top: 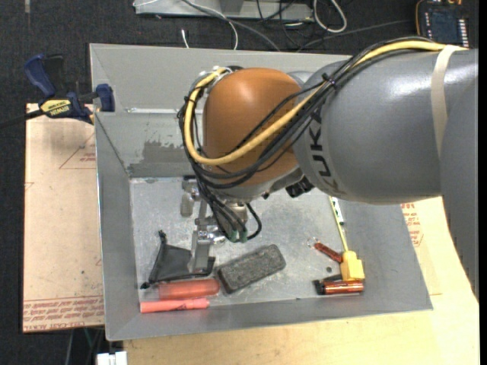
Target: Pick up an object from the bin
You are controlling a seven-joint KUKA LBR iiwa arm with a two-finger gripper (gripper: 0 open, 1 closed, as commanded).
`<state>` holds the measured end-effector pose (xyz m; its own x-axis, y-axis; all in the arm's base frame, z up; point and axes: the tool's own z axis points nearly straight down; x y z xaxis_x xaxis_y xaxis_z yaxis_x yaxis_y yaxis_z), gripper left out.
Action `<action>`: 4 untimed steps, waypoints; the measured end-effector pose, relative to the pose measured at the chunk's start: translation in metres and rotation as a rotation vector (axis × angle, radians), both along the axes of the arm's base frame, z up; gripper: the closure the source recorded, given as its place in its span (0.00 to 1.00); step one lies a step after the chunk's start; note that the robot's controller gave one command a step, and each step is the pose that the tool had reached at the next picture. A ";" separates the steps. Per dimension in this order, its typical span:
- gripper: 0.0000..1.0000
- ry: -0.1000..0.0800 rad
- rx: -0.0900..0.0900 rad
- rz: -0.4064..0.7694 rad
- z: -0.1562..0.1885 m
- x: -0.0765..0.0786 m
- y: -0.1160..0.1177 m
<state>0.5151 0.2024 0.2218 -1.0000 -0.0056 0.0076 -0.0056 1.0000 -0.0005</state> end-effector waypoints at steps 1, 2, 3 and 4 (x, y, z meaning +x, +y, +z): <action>0.00 -0.008 0.001 -0.005 0.004 0.002 -0.002; 0.00 -0.008 0.003 0.160 -0.114 -0.014 -0.015; 0.00 -0.015 0.005 0.146 -0.089 -0.027 -0.012; 0.00 0.000 0.000 -0.019 -0.124 -0.028 -0.025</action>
Offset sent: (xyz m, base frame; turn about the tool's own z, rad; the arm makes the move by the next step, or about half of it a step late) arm -0.0198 -0.0198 -0.1518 -0.2124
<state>0.4873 0.1774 0.0981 -0.9999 0.0135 0.0074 0.0135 0.9999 -0.0006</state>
